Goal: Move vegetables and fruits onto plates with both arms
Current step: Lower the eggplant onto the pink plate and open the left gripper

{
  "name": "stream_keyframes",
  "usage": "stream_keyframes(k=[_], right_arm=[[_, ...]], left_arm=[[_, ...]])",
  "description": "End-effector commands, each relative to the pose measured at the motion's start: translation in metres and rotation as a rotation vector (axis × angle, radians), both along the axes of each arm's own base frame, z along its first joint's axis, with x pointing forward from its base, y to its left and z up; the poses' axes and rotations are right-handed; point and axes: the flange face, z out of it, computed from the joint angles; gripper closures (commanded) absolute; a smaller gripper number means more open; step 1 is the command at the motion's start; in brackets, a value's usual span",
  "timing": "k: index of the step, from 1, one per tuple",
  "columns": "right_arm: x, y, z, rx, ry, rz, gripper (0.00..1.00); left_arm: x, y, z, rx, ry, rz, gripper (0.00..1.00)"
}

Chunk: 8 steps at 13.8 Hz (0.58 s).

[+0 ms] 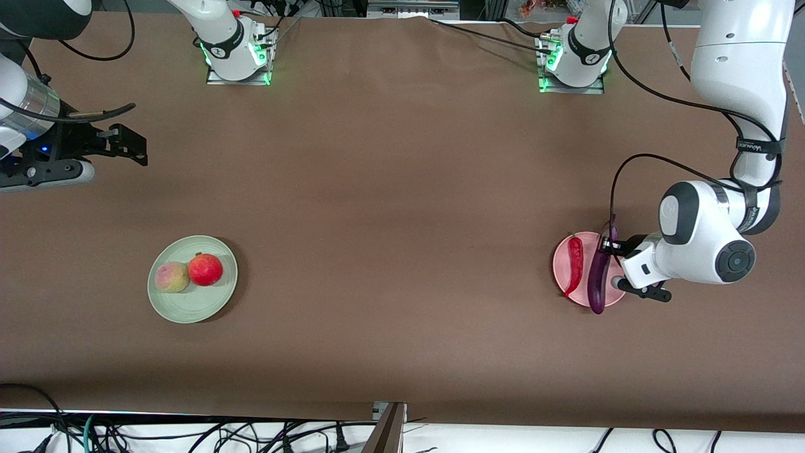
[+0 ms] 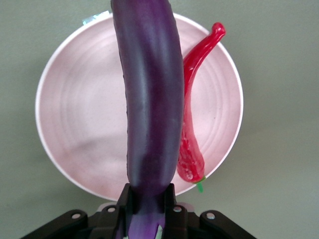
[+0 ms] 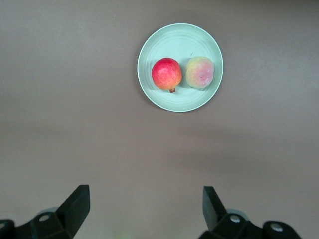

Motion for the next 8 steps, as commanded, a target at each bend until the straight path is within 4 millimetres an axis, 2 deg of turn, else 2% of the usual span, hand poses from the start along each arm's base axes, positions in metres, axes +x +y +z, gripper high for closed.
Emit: stream_keyframes(k=[1,5,6,7,8], right_arm=[[0.000,0.000,0.005,-0.014,-0.001,0.001,0.00],[0.002,0.002,0.004,-0.014,-0.001,0.001,0.00],[0.002,0.003,0.003,-0.011,0.001,0.001,0.00],[0.002,0.003,0.003,-0.011,0.001,0.001,0.00],[0.002,0.004,0.003,-0.012,0.002,0.002,0.00]], left_arm=[[0.008,-0.005,-0.016,-0.003,-0.038,-0.019,1.00],[0.007,0.001,-0.024,-0.014,-0.036,-0.043,0.99],[0.007,0.003,-0.026,-0.016,-0.033,-0.040,0.92],[0.007,0.006,-0.027,-0.016,-0.032,-0.040,0.57],[0.007,0.006,-0.028,-0.026,-0.033,-0.033,0.01]])
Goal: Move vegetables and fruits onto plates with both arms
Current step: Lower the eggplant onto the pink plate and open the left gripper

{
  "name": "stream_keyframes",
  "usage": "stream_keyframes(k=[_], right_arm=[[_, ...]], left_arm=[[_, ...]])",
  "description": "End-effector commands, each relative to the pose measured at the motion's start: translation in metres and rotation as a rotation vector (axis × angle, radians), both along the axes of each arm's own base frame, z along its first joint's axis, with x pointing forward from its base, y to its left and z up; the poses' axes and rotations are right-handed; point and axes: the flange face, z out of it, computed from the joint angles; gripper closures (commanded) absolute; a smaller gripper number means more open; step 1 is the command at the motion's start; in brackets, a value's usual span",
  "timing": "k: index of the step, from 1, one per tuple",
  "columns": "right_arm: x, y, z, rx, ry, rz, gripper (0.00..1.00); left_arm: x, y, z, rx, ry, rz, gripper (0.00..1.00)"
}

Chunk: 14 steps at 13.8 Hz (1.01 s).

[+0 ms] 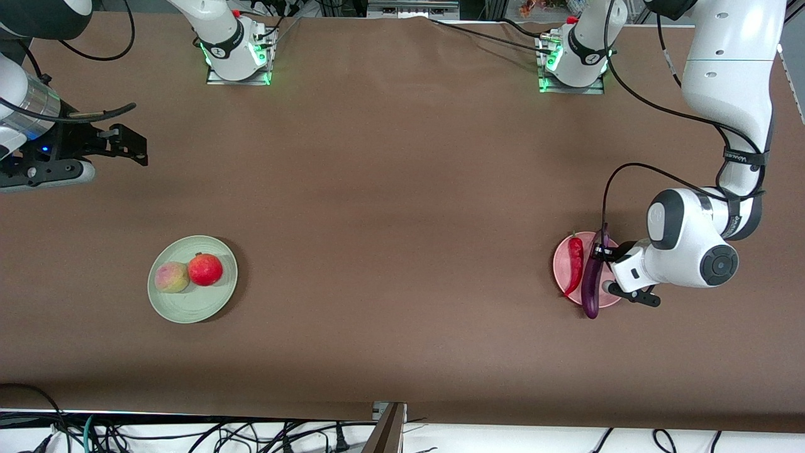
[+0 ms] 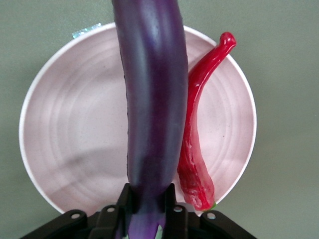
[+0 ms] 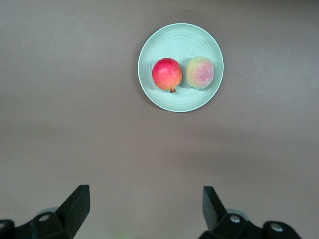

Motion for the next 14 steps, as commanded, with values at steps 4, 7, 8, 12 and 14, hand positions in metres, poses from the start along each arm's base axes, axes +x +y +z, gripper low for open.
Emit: stream_keyframes(k=[4,7,8,12,14], right_arm=[[0.002,0.003,0.003,-0.014,0.001,-0.002,0.00],[0.002,0.003,0.003,-0.013,0.000,-0.002,0.00],[0.002,0.003,0.003,-0.013,0.000,-0.002,0.00],[0.002,0.003,0.003,-0.012,0.000,-0.001,0.00],[0.002,0.003,0.002,-0.013,0.001,-0.001,0.00]], left_arm=[[0.004,0.007,0.006,-0.053,-0.012,0.011,0.00],[0.008,0.006,0.021,-0.054,-0.030,0.011,0.00],[0.007,0.005,0.021,-0.055,-0.026,0.008,0.00],[0.007,0.005,0.032,-0.060,-0.018,0.009,0.00],[0.005,0.003,0.073,-0.070,-0.035,0.033,0.00]])
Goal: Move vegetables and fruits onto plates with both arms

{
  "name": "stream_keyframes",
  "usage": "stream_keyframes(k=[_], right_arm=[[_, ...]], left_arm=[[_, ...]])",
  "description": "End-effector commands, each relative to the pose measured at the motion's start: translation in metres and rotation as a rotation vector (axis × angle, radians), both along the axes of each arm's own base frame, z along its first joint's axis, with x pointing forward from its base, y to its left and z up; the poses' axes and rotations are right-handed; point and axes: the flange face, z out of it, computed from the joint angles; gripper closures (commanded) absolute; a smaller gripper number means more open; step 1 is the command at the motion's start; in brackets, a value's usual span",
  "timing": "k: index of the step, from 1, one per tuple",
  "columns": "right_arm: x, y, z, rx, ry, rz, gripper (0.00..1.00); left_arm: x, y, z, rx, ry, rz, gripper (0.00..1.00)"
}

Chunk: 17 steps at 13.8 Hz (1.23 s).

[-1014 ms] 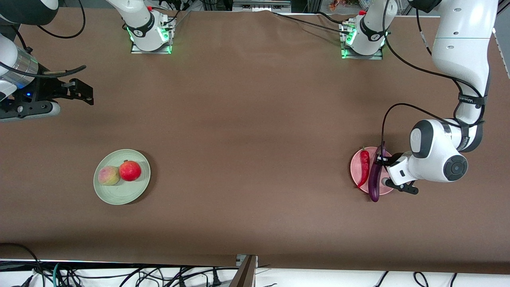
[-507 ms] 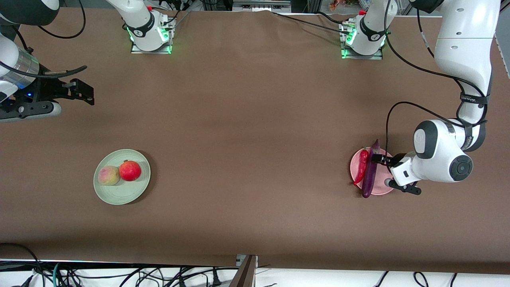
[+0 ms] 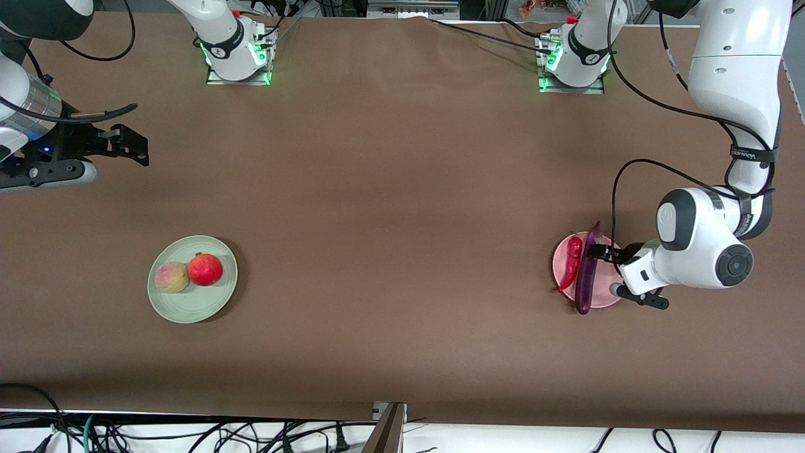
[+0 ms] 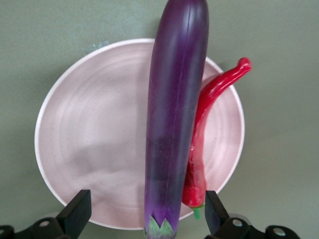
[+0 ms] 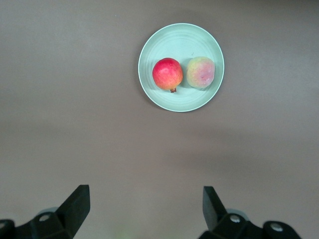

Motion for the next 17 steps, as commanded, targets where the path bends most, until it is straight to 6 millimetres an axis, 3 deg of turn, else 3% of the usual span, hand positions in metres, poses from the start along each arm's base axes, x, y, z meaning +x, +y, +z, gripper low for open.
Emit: stream_keyframes(k=[1,6,10,13,17], right_arm=[[0.002,0.002,0.003,-0.011,0.001,-0.002,0.00],[0.002,0.001,0.003,-0.011,0.001,-0.002,0.00],[0.002,0.000,0.003,-0.011,0.001,-0.003,0.00],[0.002,0.001,0.003,-0.011,0.001,-0.002,0.00],[0.003,0.000,0.002,-0.011,0.002,-0.003,0.00]], left_arm=[[-0.005,-0.002,0.071,-0.027,-0.027,0.012,0.00],[-0.042,-0.026,0.210,0.015,-0.020,0.129,0.00],[-0.102,-0.025,0.334,0.128,-0.084,0.164,0.00],[-0.123,-0.040,0.368,0.209,-0.133,0.138,0.00],[-0.125,-0.041,0.379,0.192,-0.153,0.145,0.00]])
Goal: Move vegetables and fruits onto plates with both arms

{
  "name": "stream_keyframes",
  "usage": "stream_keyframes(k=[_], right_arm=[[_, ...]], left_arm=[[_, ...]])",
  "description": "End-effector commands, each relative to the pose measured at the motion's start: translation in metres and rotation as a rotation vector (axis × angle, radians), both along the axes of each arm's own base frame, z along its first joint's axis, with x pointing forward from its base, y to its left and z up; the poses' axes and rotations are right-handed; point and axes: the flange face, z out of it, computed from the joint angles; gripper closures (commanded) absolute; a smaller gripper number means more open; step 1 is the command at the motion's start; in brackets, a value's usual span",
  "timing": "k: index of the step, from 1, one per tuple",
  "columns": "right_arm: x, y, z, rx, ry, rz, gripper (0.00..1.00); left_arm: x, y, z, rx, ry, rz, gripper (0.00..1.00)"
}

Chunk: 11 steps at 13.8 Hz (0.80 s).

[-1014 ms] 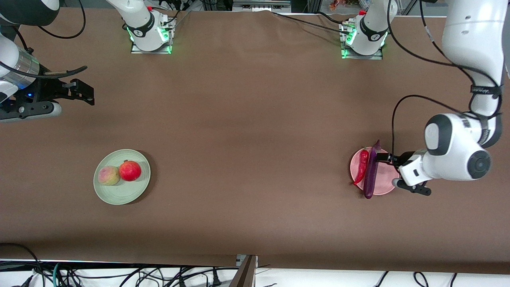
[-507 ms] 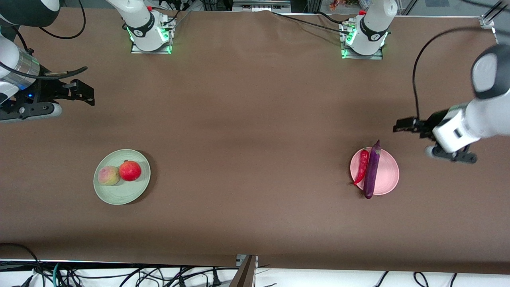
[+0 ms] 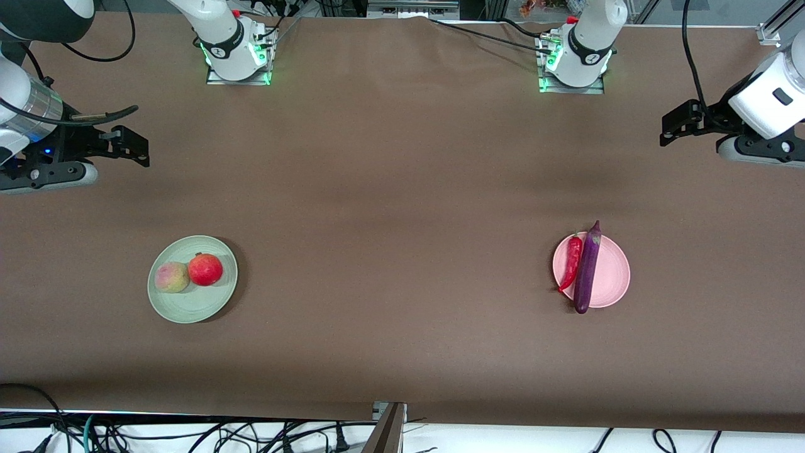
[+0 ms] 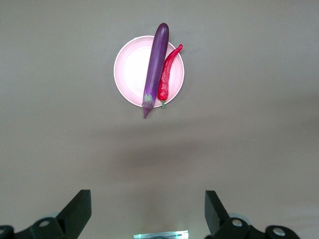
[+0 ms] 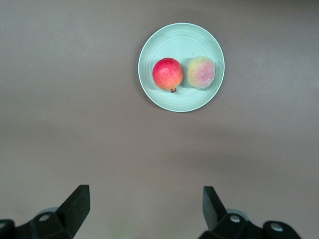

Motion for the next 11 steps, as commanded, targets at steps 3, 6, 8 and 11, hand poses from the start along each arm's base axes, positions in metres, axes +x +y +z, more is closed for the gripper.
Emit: stream_keyframes(k=[3,6,8,11], right_arm=[[0.001,0.001,0.004,-0.013,-0.001,-0.003,0.00],[0.001,0.001,0.005,-0.013,-0.002,-0.002,0.00],[0.001,0.001,0.004,-0.013,-0.001,-0.002,0.00],[0.001,0.001,0.004,-0.011,-0.001,-0.002,0.00]], left_arm=[[-0.012,0.002,0.014,-0.007,-0.034,0.015,0.00],[-0.049,-0.017,0.012,0.002,-0.081,0.041,0.00],[-0.045,-0.004,0.012,0.008,-0.082,0.067,0.00],[-0.040,-0.004,0.012,0.007,-0.080,0.070,0.00]])
